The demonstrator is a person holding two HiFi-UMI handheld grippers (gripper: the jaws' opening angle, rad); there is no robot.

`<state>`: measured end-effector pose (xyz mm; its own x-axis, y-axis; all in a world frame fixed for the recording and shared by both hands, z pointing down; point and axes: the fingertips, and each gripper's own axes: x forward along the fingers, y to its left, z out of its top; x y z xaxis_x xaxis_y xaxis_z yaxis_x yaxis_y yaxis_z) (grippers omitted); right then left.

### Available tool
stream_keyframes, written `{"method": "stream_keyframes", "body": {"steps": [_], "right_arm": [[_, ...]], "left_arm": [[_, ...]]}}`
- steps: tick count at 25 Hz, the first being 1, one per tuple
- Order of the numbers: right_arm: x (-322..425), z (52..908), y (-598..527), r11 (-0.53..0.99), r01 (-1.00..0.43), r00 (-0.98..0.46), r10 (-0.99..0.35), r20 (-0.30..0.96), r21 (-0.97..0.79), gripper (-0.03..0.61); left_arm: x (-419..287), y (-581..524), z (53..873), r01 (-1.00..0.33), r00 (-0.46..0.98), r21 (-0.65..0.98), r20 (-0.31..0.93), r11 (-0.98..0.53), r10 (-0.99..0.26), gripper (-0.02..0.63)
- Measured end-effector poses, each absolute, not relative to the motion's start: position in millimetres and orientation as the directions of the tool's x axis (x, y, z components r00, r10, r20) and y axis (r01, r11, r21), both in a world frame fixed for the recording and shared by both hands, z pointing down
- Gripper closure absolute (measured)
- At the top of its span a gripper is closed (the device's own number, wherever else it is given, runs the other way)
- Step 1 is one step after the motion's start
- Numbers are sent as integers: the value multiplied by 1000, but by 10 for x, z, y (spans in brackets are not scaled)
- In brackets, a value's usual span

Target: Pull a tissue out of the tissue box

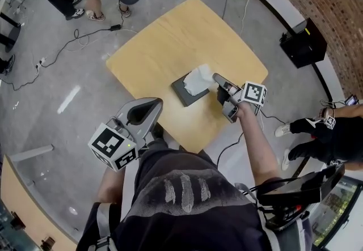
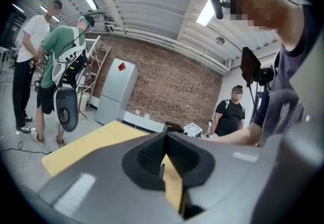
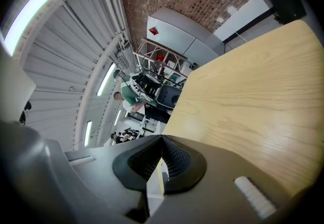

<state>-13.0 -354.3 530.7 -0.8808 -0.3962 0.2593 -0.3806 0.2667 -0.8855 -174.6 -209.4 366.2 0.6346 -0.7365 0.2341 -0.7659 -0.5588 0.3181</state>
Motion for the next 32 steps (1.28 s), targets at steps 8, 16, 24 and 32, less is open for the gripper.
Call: {"method": "stream_keyframes", "body": {"steps": [8, 16, 24, 32], "right_arm": [[-163, 5281, -3553, 286, -389, -879, -401, 259, -876, 580], [-151, 5274, -3578, 255, -378, -865, -441, 240, -890, 580], [-76, 5221, -3619, 248, -364, -854, -473, 216, -898, 580], [-63, 5099, -3622, 273, -350, -853, -488, 185, -896, 580]], "left_arm": [[-1817, -2080, 3661, -766, 634, 316, 231, -560, -738, 612], [-1893, -2055, 3697, -758, 643, 329, 233, -563, -730, 612], [-1899, -2059, 3738, -754, 647, 345, 239, -559, -724, 612], [-1839, -2050, 3784, -753, 649, 334, 242, -566, -721, 612]]}}
